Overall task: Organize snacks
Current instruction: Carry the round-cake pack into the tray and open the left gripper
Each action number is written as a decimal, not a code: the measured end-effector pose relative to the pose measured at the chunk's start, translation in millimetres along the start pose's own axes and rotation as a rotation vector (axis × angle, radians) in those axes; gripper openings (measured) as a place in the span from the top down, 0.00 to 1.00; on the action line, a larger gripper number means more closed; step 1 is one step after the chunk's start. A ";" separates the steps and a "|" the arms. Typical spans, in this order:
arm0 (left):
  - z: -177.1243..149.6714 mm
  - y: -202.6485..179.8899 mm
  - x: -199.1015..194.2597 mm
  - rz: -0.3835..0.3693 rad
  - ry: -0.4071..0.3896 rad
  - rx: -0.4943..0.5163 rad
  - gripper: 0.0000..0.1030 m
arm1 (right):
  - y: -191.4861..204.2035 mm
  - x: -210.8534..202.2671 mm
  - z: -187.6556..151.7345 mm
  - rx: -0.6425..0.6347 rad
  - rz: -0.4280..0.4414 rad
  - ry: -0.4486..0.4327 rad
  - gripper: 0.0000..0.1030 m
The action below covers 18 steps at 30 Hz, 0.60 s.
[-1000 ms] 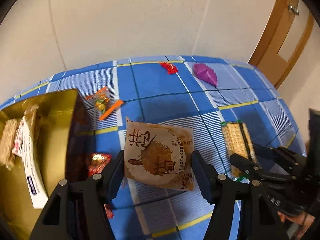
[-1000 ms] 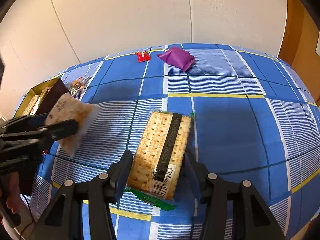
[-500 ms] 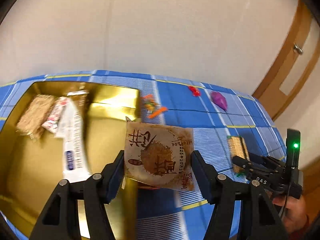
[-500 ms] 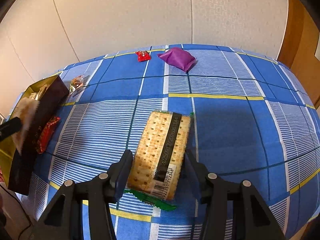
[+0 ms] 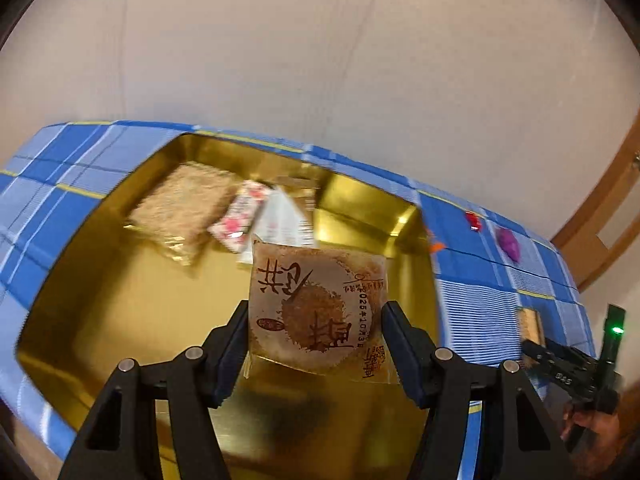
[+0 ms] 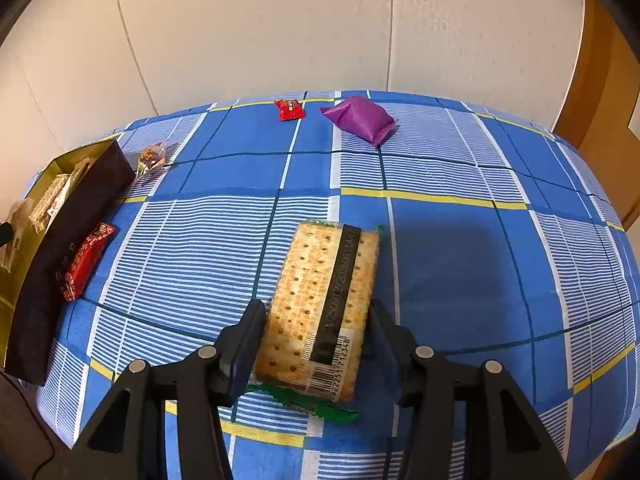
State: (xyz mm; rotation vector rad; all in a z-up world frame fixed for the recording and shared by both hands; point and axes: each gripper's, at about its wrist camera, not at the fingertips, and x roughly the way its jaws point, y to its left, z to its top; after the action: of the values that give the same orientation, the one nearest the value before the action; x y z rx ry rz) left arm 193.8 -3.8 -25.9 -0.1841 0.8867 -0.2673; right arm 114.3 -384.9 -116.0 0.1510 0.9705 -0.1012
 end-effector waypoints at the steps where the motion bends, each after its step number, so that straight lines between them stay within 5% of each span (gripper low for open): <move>1: -0.4 7.2 0.1 0.008 0.001 -0.014 0.37 | 0.1 0.0 0.0 0.000 0.000 0.000 0.49; 8: -2.1 45.5 2.3 0.122 -0.021 -0.079 0.37 | 0.2 -0.1 0.1 -0.004 -0.005 0.000 0.49; 18: -2.0 81.3 3.6 0.188 -0.036 -0.193 0.37 | 3.8 -0.1 -0.8 -0.015 -0.023 -0.003 0.49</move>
State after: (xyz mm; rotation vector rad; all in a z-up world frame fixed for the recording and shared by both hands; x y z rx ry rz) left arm 206.9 72.3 -51.6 -0.2819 0.8871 -0.0026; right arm 114.2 -381.0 -116.0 0.1254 0.9696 -0.1154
